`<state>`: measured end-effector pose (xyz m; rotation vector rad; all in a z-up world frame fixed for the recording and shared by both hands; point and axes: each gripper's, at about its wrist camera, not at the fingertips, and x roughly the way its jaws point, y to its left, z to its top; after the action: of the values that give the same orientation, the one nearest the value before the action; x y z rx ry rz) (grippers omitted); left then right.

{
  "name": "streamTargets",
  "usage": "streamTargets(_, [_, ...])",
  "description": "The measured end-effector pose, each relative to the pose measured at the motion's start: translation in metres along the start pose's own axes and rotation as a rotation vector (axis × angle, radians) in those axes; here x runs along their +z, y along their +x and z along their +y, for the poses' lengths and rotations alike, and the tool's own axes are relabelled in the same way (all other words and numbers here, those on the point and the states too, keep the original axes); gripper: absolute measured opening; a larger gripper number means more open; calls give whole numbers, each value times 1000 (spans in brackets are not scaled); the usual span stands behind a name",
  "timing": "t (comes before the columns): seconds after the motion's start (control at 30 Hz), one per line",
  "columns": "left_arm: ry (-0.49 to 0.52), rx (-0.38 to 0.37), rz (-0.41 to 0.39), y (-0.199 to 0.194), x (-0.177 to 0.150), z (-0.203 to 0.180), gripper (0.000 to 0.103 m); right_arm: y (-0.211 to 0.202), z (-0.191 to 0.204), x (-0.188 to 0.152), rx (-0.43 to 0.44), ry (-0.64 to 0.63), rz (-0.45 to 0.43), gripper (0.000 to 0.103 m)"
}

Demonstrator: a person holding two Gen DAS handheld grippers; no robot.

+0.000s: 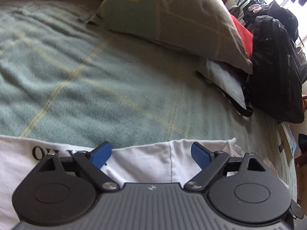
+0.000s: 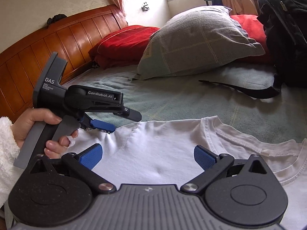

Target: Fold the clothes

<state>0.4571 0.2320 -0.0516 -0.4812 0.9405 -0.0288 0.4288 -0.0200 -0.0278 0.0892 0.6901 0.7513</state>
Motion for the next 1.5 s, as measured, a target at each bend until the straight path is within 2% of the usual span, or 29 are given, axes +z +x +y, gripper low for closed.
streamTargets(0.1, [34, -48, -2, -19, -5, -13, 89, -4, -1, 2, 6, 8, -11, 103])
streamTargets(0.2, [38, -94, 76, -25, -13, -23, 90, -5, -3, 4, 7, 19, -10, 103])
streamTargets(0.27, [10, -111, 125, -17, -17, -24, 90, -5, -2, 4, 12, 26, -12, 103])
streamTargets(0.33, [-14, -97, 147, -1, -18, -21, 90, -5, -2, 3, 20, 31, -11, 103])
streamTargets(0.4, [-34, -74, 127, 17, -17, -16, 90, -5, -2, 3, 19, 25, -11, 103])
streamTargets(0.5, [-31, -93, 45, 30, -8, -17, 91, -5, -2, 2, 4, 17, -21, 103])
streamTargets(0.57, [-20, -91, 26, 36, -1, -19, 91, -4, -3, 1, -1, 25, -18, 103])
streamTargets(0.67, [0, -117, -12, 21, 5, -22, 90, -5, -6, 2, -4, 33, -23, 103])
streamTargets(0.77, [46, -147, -79, -16, 4, -18, 92, -7, -10, 3, -1, 57, -39, 103])
streamTargets(0.87, [71, -106, -59, -37, -5, -9, 92, -6, -10, 3, 2, 70, -32, 103])
streamTargets(0.93, [57, -76, -6, -36, -11, -1, 92, -5, -9, 3, 4, 74, -25, 103])
streamTargets(1.03, [27, -22, 24, -22, -19, 14, 92, -3, -4, 2, 12, 55, -16, 103])
streamTargets(1.1, [16, 12, 13, -9, -18, 23, 92, -3, -1, 1, 17, 37, -10, 103])
streamTargets(1.17, [25, 37, -34, -2, -11, 26, 92, -2, 2, 0, 12, 13, -10, 103])
streamTargets(1.23, [19, 72, -58, -4, -2, 21, 92, -2, 2, 0, -5, -1, -9, 103])
streamTargets(1.4, [118, 68, -65, -35, -6, 4, 92, -2, -3, 0, -22, 17, -3, 103])
streamTargets(1.5, [189, 119, -49, -55, -26, -1, 93, -1, -6, 1, -10, 39, 4, 103])
